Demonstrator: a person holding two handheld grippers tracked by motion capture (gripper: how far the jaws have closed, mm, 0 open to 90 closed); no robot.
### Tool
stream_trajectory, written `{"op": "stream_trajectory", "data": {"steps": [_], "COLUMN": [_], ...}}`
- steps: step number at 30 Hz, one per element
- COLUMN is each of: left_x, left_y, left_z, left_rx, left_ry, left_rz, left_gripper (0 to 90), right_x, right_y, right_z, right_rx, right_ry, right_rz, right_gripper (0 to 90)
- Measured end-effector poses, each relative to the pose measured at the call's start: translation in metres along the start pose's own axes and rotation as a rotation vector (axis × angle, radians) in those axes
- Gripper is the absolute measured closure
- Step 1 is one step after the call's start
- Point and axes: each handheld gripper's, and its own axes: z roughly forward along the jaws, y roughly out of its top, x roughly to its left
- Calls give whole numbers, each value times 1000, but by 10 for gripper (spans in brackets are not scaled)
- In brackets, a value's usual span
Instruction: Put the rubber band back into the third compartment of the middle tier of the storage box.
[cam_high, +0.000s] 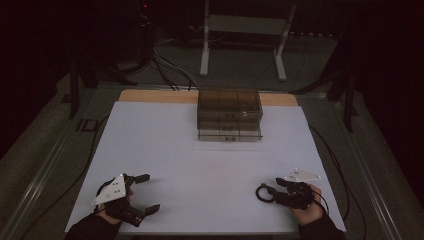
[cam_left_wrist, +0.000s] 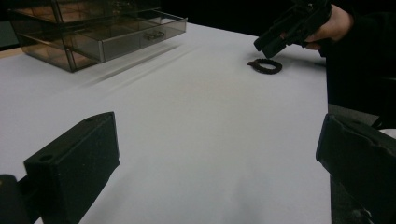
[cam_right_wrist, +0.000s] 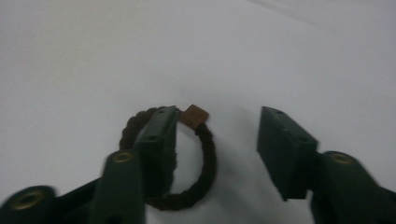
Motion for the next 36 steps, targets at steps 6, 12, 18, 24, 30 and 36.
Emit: {"op": "stream_trajectory", "data": {"steps": [6,12,18,24,30,36], "left_x": [0,0,0,0,0,0], "left_y": [0,0,0,0,0,0], "left_z": [0,0,0,0,0,0], "left_rx": [0,-1,0,1,1,1], "left_ry": [0,-1,-1,-1,-1,-1], "left_rz": [-1,-1,1,1,0,1], "left_gripper": [2,2,2,2,2,2], "right_x": [2,5,7,9,8,7], "right_y": [0,0,0,0,1,2], "right_z": [3,6,9,10,10,8], "right_rx": [33,53,76,91,94,85], "right_ry": [-11,-5,-8,-19,-17,-4], "right_rz": [-28,-47,-75,-94,-88,-63], "right_gripper": [628,695,770,836,852,867]}}
